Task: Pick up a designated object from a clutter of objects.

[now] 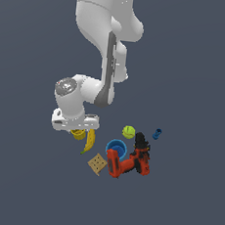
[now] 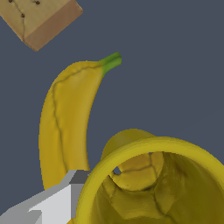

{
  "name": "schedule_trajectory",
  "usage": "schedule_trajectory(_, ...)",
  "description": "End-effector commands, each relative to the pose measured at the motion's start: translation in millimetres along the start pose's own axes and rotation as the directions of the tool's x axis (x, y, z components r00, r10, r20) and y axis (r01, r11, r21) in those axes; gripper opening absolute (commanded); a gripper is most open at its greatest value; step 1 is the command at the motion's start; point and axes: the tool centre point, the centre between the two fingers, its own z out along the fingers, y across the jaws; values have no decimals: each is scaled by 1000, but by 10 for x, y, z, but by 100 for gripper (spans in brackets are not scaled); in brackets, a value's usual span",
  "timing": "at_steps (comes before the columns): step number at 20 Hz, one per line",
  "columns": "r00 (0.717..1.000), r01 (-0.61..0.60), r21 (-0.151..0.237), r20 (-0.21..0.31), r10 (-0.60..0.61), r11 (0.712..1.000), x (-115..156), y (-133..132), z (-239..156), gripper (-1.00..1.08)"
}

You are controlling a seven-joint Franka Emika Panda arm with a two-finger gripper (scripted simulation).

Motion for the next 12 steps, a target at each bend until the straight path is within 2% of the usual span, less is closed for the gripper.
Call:
schedule_trajectory(1, 1000, 0, 0, -1, 0, 1000, 4, 0, 10, -100)
schedule_trajectory(12, 1000, 0, -1, -1, 0, 1000, 5, 7, -11, -100)
